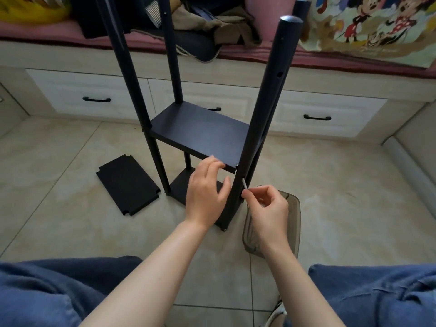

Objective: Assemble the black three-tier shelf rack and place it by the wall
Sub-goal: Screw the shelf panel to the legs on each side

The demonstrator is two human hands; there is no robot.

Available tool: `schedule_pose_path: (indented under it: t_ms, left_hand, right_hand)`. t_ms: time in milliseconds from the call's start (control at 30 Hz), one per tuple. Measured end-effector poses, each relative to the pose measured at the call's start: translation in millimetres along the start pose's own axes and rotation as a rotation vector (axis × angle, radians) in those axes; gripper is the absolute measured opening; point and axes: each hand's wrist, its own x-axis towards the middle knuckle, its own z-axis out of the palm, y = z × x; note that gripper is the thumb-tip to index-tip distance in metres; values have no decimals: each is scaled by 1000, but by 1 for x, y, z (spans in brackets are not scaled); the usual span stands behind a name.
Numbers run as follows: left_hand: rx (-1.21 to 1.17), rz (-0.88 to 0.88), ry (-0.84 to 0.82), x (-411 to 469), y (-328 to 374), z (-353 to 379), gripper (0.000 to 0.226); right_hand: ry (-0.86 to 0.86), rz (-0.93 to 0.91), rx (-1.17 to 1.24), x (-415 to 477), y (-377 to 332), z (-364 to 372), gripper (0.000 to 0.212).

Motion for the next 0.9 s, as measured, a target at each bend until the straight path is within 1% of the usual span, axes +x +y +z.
schedule_pose_path:
  t_ms: [33, 100, 133, 200, 233, 267, 333, 400, 500, 600, 667, 733, 833, 900]
  left_hand:
    - [-43, -73, 73, -4, 2, 1, 22]
    - [-182, -324, 146, -7, 8, 5, 10]
    - [-295, -487, 136, -6, 11, 7, 11]
    - [-591, -795, 44, 3, 16, 10, 14]
    - [-725, -888, -7, 9, 17, 12, 17]
    - [-822, -931, -54, 15, 17, 13, 21]
    - [-946, -954, -112, 26, 17, 17, 34]
    - [-1024, -975, -136, 32, 15, 21, 39]
    - [-1065, -968, -188, 35, 12, 25, 37]
    - [-1097, -936, -234, 34, 9, 27, 43]
    - [-1087, -928, -255, 34, 9, 27, 46]
    - [-1088, -932, -268, 34, 9, 27, 48]
    - [-1089, -918, -296, 34, 9, 26, 52]
    - [-1086, -912, -305, 35, 9, 26, 52]
  right_hand:
    - [1, 5, -2, 0, 0, 0, 12]
    - [10, 7, 1, 0, -2, -1, 11]
    - [17, 6, 1, 0, -3, -2, 10]
    - [40, 9, -3, 0, -6, -4, 5]
    - [52, 15, -1, 1, -9, -7, 8]
    - [57, 21, 2, 2, -11, -9, 13]
    - [46, 28, 14, 5, -16, -13, 18]
    - [38, 27, 55, 8, -20, -16, 14]
    - [57, 44, 160, 13, -25, -14, 8]
    - [101, 114, 256, 23, -30, -9, 9]
    - [113, 128, 282, 29, -33, -6, 11]
    - [82, 101, 269, 34, -36, -5, 20]
    - [-5, 31, 134, 36, -40, -3, 37]
    - [-1, -10, 33, 35, -42, -2, 36]
